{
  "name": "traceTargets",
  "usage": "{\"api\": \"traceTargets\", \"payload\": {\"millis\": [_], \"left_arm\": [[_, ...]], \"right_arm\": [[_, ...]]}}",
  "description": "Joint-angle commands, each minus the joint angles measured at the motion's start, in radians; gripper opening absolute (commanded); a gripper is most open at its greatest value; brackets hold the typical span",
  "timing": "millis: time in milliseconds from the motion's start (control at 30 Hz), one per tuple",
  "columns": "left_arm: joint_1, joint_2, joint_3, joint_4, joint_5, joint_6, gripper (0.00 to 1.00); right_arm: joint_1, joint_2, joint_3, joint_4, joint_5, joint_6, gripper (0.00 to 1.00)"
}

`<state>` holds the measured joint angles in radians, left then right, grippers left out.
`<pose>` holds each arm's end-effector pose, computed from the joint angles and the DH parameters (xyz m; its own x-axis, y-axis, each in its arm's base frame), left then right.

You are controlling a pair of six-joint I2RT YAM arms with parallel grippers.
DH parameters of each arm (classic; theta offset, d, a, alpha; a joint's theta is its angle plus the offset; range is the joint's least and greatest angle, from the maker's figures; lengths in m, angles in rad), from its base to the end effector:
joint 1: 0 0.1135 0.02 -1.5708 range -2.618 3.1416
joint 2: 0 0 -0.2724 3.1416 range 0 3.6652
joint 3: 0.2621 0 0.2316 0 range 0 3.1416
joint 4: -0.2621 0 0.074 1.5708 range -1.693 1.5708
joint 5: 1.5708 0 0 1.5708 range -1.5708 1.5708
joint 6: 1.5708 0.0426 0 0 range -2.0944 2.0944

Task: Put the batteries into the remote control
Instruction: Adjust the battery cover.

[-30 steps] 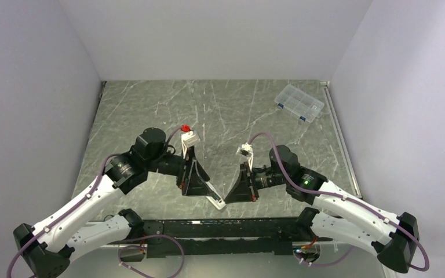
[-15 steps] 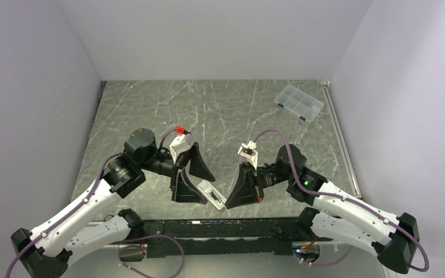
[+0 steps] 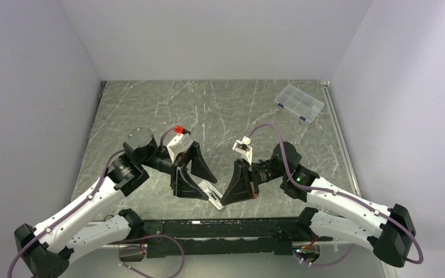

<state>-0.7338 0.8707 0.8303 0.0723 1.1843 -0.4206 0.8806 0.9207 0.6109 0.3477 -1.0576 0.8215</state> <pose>0.0927 -0.1367 0.3756 -0.3622 0.1193 -0.9244 0.8677 -0.3191 -0.3811 0.0868 0.1634 0.3229 -0.6666 -0.2427 -0.7048 -0.6531 -0.2657 0.7092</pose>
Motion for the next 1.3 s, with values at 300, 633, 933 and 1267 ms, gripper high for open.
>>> {"api": "traceTargets", "payload": {"millis": [300,633,933,1267], "left_arm": [[-0.004,0.017,-0.022,0.112,0.094,-0.018,0.55],[-0.004,0.029,-0.017,0.101,0.106,-0.008,0.44],[-0.004,0.050,-0.007,0.098,0.117,-0.003,0.28],[-0.003,0.077,0.010,0.072,0.123,0.012,0.00]], "right_arm": [[0.004,-0.027,0.060,0.099,-0.010,0.031,0.04],[0.004,-0.034,0.061,0.115,0.000,0.046,0.06],[0.004,-0.044,0.061,0.108,0.003,0.043,0.13],[0.004,-0.038,0.055,0.092,0.008,0.028,0.18]]}}
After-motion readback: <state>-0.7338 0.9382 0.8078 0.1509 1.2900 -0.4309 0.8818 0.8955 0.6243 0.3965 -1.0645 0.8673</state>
